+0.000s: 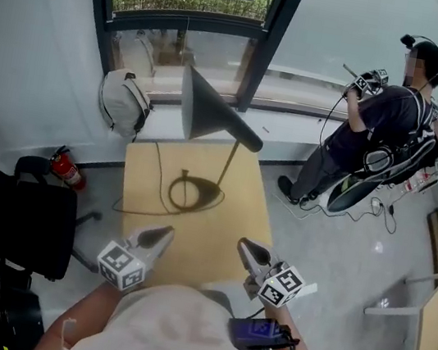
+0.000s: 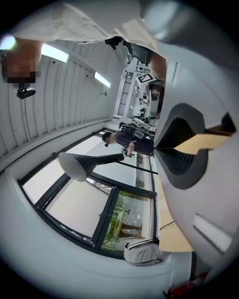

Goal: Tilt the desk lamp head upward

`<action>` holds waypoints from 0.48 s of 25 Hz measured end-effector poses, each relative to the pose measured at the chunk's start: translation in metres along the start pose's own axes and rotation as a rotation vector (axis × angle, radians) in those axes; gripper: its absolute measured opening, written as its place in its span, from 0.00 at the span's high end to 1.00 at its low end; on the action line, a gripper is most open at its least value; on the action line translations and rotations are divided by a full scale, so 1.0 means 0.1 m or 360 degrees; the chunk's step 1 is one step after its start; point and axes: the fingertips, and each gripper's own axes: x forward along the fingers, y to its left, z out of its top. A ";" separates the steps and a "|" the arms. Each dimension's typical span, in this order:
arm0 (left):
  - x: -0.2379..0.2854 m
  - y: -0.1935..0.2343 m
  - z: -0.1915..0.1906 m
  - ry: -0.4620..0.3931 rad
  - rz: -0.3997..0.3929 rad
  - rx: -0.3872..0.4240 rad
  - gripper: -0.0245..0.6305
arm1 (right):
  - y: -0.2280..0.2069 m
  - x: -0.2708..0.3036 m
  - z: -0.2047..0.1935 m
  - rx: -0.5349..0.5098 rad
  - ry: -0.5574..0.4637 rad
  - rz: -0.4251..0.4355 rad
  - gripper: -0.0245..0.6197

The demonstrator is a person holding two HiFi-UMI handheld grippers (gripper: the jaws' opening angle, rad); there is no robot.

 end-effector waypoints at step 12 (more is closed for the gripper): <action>-0.17 -0.05 -0.19 0.0049 -0.0042 0.0009 0.96 | 0.50 0.11 -0.13 0.0011 -0.0080 -0.0014 0.94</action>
